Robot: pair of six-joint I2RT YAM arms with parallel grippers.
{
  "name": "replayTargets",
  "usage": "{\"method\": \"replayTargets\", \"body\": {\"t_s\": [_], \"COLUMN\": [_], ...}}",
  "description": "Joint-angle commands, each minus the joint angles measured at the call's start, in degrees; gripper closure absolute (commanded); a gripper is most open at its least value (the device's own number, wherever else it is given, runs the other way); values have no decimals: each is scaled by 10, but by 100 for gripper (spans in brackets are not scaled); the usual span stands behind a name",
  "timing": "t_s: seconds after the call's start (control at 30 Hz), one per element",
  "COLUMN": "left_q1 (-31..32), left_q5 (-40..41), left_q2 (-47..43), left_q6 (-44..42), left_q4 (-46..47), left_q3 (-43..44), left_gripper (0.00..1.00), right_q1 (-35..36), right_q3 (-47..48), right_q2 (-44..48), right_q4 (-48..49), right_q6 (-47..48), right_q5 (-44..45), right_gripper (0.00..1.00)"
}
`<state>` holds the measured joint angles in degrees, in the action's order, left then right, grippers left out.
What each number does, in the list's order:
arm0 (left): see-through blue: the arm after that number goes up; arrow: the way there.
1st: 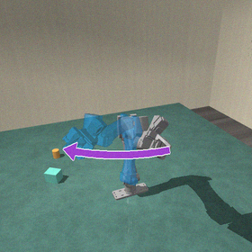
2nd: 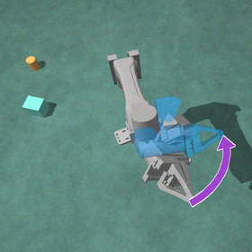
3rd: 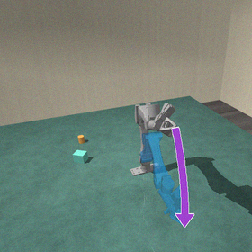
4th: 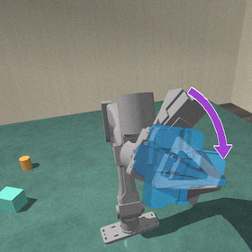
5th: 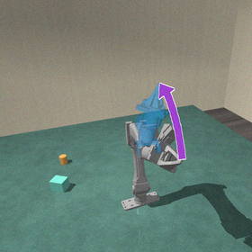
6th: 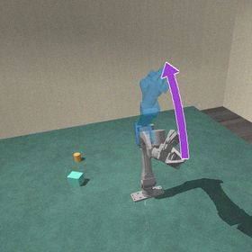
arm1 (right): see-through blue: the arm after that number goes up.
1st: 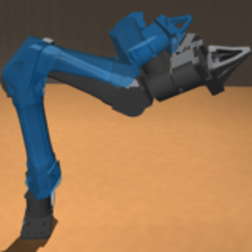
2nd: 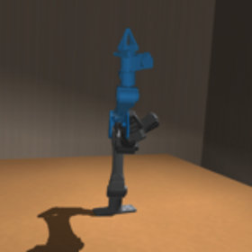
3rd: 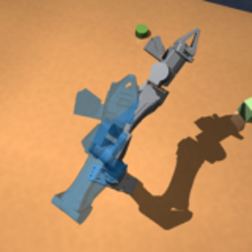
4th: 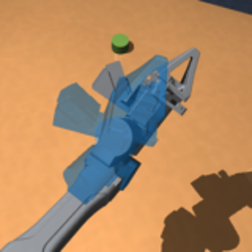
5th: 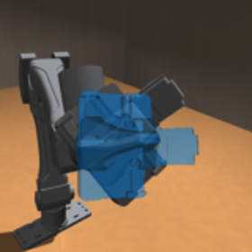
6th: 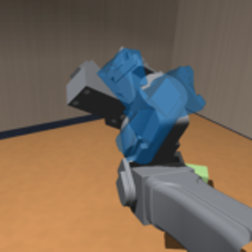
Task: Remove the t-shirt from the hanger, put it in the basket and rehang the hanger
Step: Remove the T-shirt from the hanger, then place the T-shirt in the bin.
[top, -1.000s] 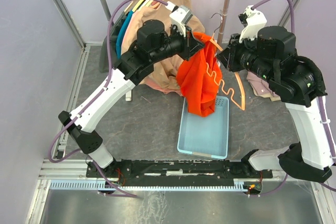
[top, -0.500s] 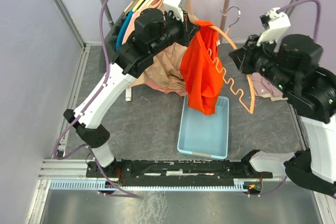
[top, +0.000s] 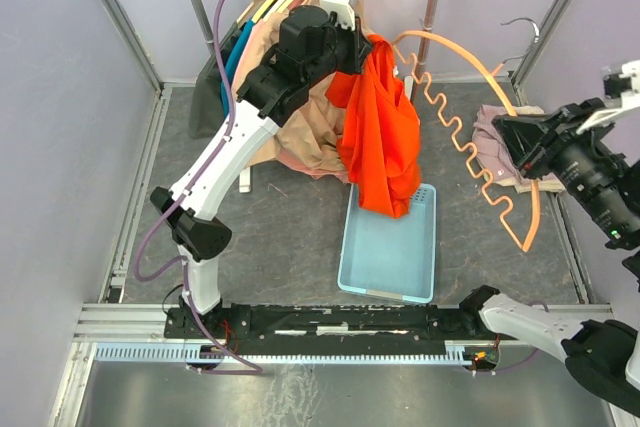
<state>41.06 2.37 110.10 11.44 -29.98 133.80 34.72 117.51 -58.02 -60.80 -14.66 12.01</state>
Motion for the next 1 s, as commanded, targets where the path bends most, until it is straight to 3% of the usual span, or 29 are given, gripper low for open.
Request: {"method": "replayTargets", "body": {"t_s": [0.0, 0.23, 0.37, 0.63, 0.97], "left_q1": [-1, 0, 3, 3, 4], "left_q5": [-45, -212, -266, -296, -283], "left_q2": [-32, -84, -106, -108, -95], "left_q6": [24, 78, 137, 288, 333], "left_q4": [67, 155, 214, 385, 416], "left_q3": [26, 14, 5, 17, 58], "left_gripper": [97, 97, 97, 97, 97], "right_q1": [-2, -3, -2, -2, -2], "right_q3": [-9, -43, -36, -61, -96], "right_q2": [23, 30, 3, -7, 11], "right_q4": [58, 122, 117, 129, 131], "right_q6": [6, 16, 19, 7, -11], "right_q5": [78, 200, 251, 271, 268], "right_gripper": [99, 99, 99, 99, 99]}}
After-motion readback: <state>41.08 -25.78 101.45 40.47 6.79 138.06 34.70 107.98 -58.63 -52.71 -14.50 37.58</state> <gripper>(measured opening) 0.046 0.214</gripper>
